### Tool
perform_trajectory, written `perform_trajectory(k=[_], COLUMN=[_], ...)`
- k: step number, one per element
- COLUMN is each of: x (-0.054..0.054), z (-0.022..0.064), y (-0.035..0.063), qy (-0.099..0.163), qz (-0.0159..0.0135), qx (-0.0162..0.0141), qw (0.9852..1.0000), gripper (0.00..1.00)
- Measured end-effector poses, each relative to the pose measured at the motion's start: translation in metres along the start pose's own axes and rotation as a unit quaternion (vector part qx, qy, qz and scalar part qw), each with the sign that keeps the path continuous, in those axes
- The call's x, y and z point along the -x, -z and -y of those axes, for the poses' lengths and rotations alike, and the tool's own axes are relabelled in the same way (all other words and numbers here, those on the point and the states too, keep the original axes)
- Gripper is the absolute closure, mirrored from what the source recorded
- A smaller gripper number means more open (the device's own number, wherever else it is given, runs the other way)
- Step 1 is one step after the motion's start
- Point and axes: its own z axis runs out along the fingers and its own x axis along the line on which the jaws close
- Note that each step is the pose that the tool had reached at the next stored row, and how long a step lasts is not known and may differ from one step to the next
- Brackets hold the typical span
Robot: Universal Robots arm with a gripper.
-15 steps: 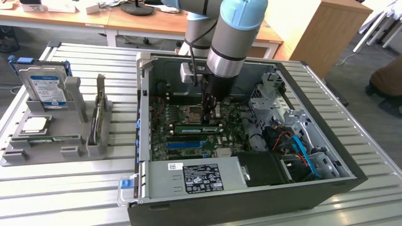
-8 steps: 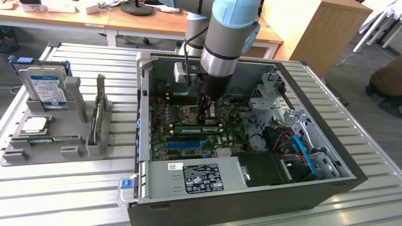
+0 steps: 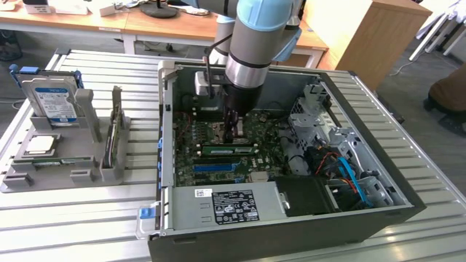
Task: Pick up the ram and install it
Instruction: 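Press down the ram until it locks into place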
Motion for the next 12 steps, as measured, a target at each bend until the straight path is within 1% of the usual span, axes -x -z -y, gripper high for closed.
perform_trajectory(k=[4,12], x=[0.0,0.001], z=[-0.0049,-0.0134], y=[0.0,-0.0001], qy=[0.0,0.0], qz=[-0.0007,-0.0026], qx=[-0.0009,-0.0016], qw=[1.0,1.0], gripper=[0.89,0.89])
